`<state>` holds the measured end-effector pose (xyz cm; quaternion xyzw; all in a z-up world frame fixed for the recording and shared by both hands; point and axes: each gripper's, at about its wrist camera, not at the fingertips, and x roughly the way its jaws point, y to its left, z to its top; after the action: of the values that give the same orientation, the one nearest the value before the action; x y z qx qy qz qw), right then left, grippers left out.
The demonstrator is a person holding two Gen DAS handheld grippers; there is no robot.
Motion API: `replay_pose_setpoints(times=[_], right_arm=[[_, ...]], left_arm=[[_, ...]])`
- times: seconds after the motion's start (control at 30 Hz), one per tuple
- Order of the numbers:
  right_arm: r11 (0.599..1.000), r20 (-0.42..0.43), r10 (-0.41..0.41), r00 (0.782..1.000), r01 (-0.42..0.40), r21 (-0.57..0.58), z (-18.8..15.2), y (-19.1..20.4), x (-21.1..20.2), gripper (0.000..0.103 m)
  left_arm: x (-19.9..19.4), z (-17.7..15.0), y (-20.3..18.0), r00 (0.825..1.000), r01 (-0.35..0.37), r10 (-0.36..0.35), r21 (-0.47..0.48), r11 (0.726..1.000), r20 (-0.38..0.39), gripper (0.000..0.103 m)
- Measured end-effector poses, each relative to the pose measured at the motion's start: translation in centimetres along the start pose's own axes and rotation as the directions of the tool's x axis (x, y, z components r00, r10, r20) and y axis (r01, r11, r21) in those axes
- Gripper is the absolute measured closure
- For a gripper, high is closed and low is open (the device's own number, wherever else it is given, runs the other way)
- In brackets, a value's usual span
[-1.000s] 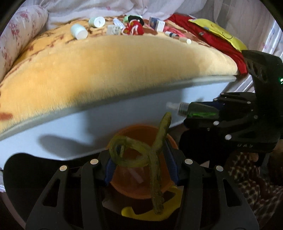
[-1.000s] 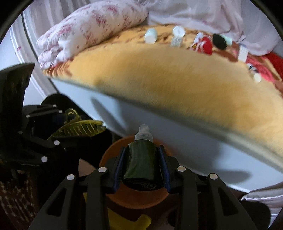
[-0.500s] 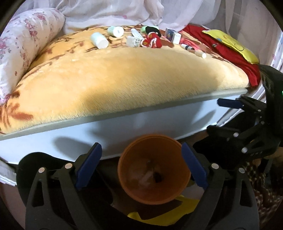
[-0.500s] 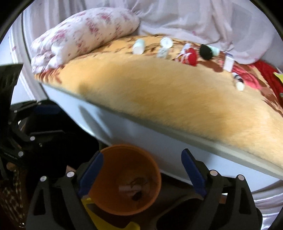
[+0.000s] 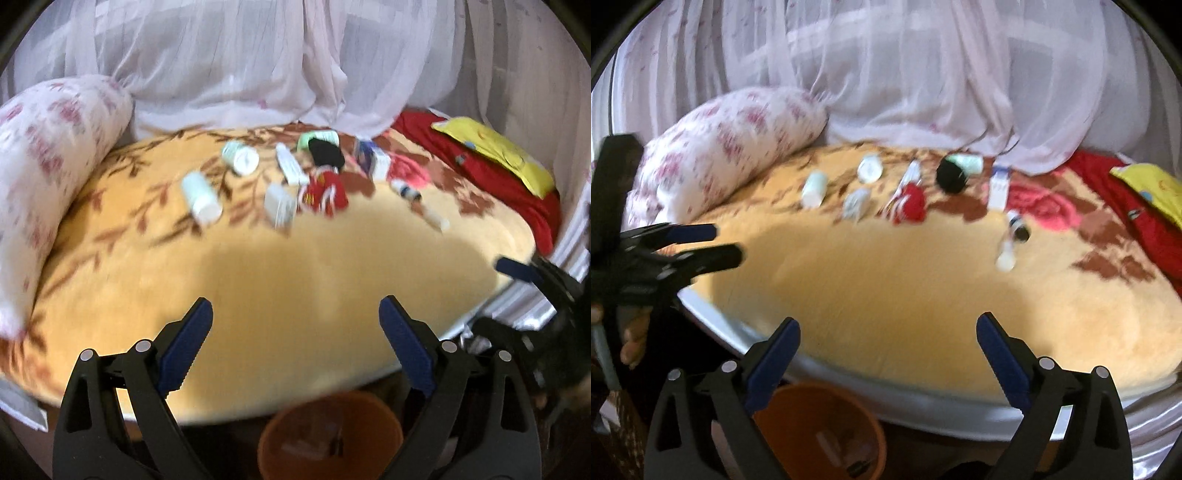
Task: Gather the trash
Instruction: 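Grasp the white plug adapter with the left tool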
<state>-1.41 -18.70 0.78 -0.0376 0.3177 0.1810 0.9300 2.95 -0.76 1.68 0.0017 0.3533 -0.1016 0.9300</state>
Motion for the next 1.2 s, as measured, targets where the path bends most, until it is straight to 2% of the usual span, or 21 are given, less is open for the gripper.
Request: replay_pose_setpoints(times=[0.23, 0.4, 0.5, 0.57, 0.63, 0.7, 0.77, 1.03, 1.2], right_arm=[[0.998, 0.108, -0.058, 0.992, 0.059, -0.01, 1.3, -1.3, -1.4, 0.006], [0.999, 0.101, -0.052, 0.994, 0.05, 0.021, 1.0, -2.3, -1.0, 0.006], [0.998, 0.096, -0.054, 0.994, 0.05, 0.038, 0.9, -2.8, -0.9, 0.006], [0.998, 0.095, -0.053, 0.994, 0.049, 0.047, 0.8, -3.1, -0.8, 0.006], [0.997, 0.093, -0.055, 0.994, 0.05, 0.055, 0.8, -3.3, -0.7, 0.006], [0.997, 0.092, -0.054, 0.994, 0.049, 0.059, 0.9, -3.5, -0.6, 0.006], [0.997, 0.09, -0.054, 0.995, 0.048, 0.062, 0.9, -3.4, -0.5, 0.006], [0.998, 0.073, -0.044, 0.996, 0.041, 0.046, 2.4, -2.8, 1.0, 0.006], [0.999, 0.058, -0.022, 0.998, 0.02, 0.041, 6.0, -2.5, 4.2, 0.006]], left_arm=[[6.4, 5.5, 0.8, 0.997, -0.078, 0.076, -0.065, 0.995, -0.03, 0.014], [10.5, 7.2, 1.0, 0.981, -0.184, 0.179, -0.066, 0.981, -0.075, 0.014], [12.6, 7.6, 1.4, 0.972, -0.216, 0.208, -0.067, 0.974, -0.109, 0.015], [14.1, 7.8, 1.7, 0.966, -0.23, 0.219, -0.072, 0.97, -0.138, 0.022], [15.4, 7.9, 2.0, 0.963, -0.215, 0.198, -0.081, 0.973, -0.181, 0.036], [16.9, 8.1, 2.4, 0.963, -0.163, 0.137, -0.098, 0.982, -0.231, 0.065], [17.8, 8.2, 2.7, 0.96, -0.14, 0.107, -0.11, 0.984, -0.26, 0.078], [15.1, 7.0, 3.2, 0.979, -0.096, 0.066, -0.146, 0.985, -0.194, 0.079], [11.0, 5.1, 3.3, 0.988, -0.065, 0.043, -0.148, 0.987, -0.149, 0.079]])
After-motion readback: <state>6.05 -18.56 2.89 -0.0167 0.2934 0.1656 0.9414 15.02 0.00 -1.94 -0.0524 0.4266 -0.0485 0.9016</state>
